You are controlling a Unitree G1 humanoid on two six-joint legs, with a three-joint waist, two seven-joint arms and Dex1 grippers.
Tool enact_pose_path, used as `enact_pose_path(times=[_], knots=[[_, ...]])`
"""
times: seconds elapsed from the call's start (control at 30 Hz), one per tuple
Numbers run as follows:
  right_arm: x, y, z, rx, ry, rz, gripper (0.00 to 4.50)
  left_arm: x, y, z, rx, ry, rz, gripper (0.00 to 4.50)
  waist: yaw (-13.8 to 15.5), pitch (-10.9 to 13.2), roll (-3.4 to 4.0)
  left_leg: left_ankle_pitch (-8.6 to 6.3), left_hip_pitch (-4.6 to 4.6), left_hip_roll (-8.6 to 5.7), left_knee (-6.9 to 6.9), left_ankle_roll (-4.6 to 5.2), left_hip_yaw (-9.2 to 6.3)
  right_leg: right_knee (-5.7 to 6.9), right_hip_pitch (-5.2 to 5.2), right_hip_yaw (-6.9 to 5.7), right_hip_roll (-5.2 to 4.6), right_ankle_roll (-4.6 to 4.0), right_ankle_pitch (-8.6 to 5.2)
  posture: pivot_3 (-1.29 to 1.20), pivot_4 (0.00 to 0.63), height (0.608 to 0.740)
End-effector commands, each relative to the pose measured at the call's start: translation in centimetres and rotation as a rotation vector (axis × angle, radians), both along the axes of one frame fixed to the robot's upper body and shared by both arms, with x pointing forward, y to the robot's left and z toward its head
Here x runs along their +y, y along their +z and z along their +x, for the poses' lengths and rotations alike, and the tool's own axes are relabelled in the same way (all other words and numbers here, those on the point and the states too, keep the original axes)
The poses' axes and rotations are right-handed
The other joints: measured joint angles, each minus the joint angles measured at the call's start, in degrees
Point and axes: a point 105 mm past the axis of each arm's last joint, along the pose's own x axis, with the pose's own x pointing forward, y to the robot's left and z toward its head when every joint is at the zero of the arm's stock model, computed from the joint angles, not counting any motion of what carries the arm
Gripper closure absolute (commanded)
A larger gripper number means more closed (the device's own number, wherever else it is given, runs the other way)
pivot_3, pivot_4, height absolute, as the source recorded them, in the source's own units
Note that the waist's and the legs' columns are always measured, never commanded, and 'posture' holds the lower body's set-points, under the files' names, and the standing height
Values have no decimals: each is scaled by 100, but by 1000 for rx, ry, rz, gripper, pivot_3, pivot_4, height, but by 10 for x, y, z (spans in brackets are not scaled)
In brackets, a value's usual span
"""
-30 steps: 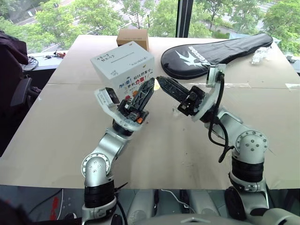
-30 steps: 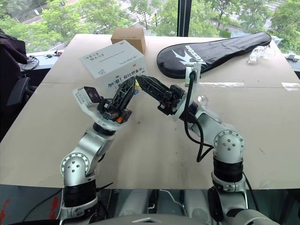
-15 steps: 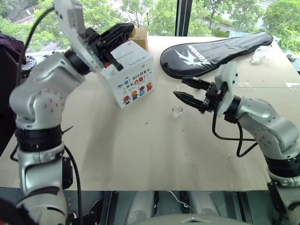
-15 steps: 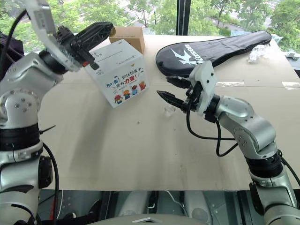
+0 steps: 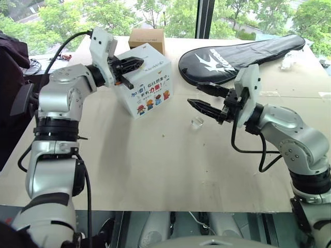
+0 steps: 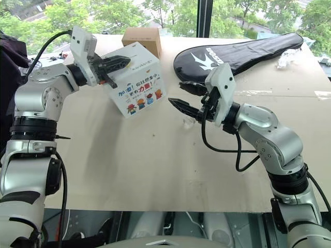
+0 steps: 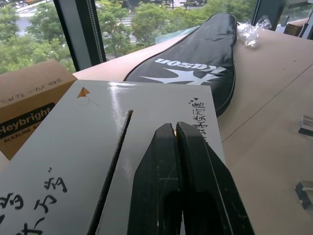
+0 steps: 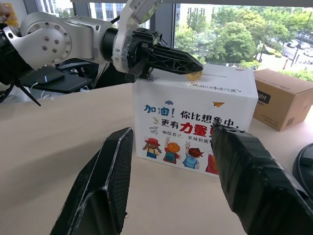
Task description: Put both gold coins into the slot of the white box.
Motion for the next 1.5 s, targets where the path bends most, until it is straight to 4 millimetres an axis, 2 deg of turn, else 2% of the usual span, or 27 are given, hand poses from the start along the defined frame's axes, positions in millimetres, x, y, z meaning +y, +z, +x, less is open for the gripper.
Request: enact_pose_path(times=[0.03,0.2,0.4,0.6,0.73,0.77,0.83,0.97,1.03,1.23,1.27,1.3,1.33,1.37,1.4,1.43,1.5], knots=[[-3,15,-6,-67,-3,32,1790,12,5,8,-25,28,72,4500,-14,0,0,0,1,0,0,0,1,1,-1,1,0,0,0,0,150,740],[-1,16,-6,-72,3,36,1790,28,4,20,-3,70,90,4500,-16,0,0,-5,5,0,3,9,3,13,-1,1,2,0,0,0,150,740],[-1,16,-7,-73,-5,45,1790,44,0,23,35,93,103,4500,-36,0,0,-14,11,-1,9,25,8,27,-1,6,3,0,0,0,150,740],[0,18,-7,-79,-19,58,1790,39,-10,24,69,59,153,4500,-57,-1,0,-15,20,0,14,26,14,57,-7,15,6,0,0,0,150,740],[-1,19,-7,-78,-23,63,1758,31,-10,24,48,20,168,3385,-38,-1,-1,-15,19,0,19,26,14,58,-7,15,5,0,0,0,150,740],[-2,19,-7,-77,-24,64,1758,30,-8,24,27,14,167,2777,-33,-1,-1,-15,18,0,20,26,14,58,-7,14,4,0,0,0,150,740],[-3,18,-6,-76,-27,62,1758,26,2,22,-22,-15,128,2015,-25,-1,-1,-15,14,0,25,26,14,57,-7,14,3,0,0,0,150,740],[-9,16,-6,-75,-38,47,1758,20,42,9,-171,-102,-37,2015,-20,-1,-1,-15,5,0,32,26,10,56,-9,8,2,0,0,0,150,740],[-12,15,-6,-75,-45,42,1758,18,56,0,-210,-144,-93,2015,-23,0,-4,-15,-7,0,36,26,10,56,-18,8,1,0,0,0,150,740],[-14,15,-6,-75,-46,41,1758,17,59,-5,-215,-157,-115,2015,-28,0,-4,-13,-21,1,46,22,7,59,-29,7,2,1,1,0,150,740],[-21,12,-7,-71,-60,35,1758,11,65,-18,-234,-218,-129,2015,-29,0,-4,-14,-20,1,47,23,7,62,-30,7,2,1,1,0,150,740],[-44,-8,-12,-36,-99,6,1758,-2,39,-45,-183,-302,-113,2015,-31,0,-3,-14,-20,1,47,24,7,62,-30,7,3,1,1,0,150,740],[-64,-28,-18,5,-143,-24,1758,-20,6,-73,-102,-368,-91,2015,-53,-42,32,-14,-20,2,47,24,7,62,-30,9,3,1,1,0,150,740],[-80,-45,-25,43,-169,-58,1758,-35,-22,-99,-17,-401,-81,2015,-59,-68,53,-14,-20,10,1,23,9,28,-24,22,-3,3,2,0,150,740],[-92,-60,-30,85,-195,-81,1758,-43,-44,-118,47,-394,-86,2015,-54,-81,57,-14,22,3,-1,21,13,27,31,31,-19,37,-22,0,150,740],[-100,-70,-34,110,-216,-92,1758,-46,-55,-128,85,-373,-107,2015,-52,-82,59,-25,38,2,5,30,13,35,46,38,-25,51,-33,0,150,740],[-116,-93,-41,151,-245,-132,1758,-48,-81,-145,152,-305,-97,2015,-25,-73,39,-42,0,2,-2,40,13,5,24,42,-26,54,-34,0,150,740]])
